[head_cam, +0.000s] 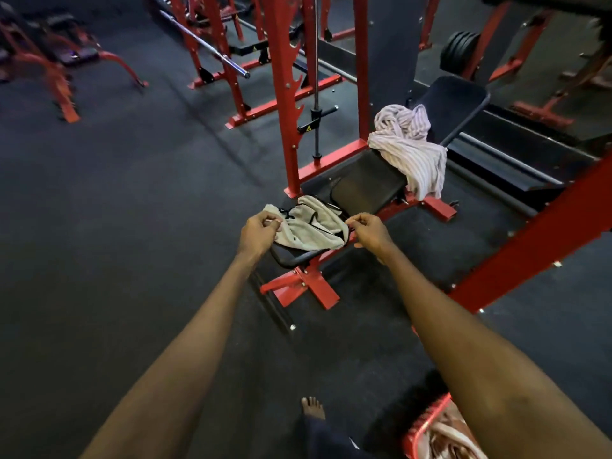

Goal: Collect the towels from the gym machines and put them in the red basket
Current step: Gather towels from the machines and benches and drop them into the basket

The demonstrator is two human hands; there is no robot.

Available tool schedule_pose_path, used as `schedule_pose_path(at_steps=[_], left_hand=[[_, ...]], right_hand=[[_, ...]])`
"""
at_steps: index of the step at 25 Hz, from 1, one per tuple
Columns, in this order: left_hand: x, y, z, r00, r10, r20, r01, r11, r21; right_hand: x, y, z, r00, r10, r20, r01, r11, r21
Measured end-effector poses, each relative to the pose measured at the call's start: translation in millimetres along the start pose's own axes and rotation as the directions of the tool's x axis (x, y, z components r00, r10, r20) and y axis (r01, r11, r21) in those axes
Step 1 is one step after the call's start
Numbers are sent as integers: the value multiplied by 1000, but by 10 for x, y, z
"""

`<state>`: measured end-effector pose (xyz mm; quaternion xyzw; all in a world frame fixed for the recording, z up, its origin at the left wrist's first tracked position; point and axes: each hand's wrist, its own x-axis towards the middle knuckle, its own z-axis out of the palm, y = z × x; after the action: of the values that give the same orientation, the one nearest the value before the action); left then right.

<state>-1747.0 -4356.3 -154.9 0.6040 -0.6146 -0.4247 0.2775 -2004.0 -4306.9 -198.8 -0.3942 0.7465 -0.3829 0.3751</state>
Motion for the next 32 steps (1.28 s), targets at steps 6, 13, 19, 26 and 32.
schedule_pose_path(at_steps=[6,13,19,26,32], left_hand=[[1185,-74,-233,999,-38,30,38,999,-13],[2873,-569,-171,991,-95,90,101,993,-59],[4042,-1124,156,970,-171,172,174,985,0],[4808,-1683,757,946,-182,267,179,983,35],[5037,-1984,1132,947,-141,289,118,988,95]], right_hand=[[938,-309,432,998,43,36,-40,997,-64],[2369,-307,1206,978,170,118,-121,933,-340],[3401,-52,1930,962,192,193,-89,891,-444],[4355,929,2782,850,407,335,-104,752,-651],[4469,1486,3340,855,385,347,11,656,-754]])
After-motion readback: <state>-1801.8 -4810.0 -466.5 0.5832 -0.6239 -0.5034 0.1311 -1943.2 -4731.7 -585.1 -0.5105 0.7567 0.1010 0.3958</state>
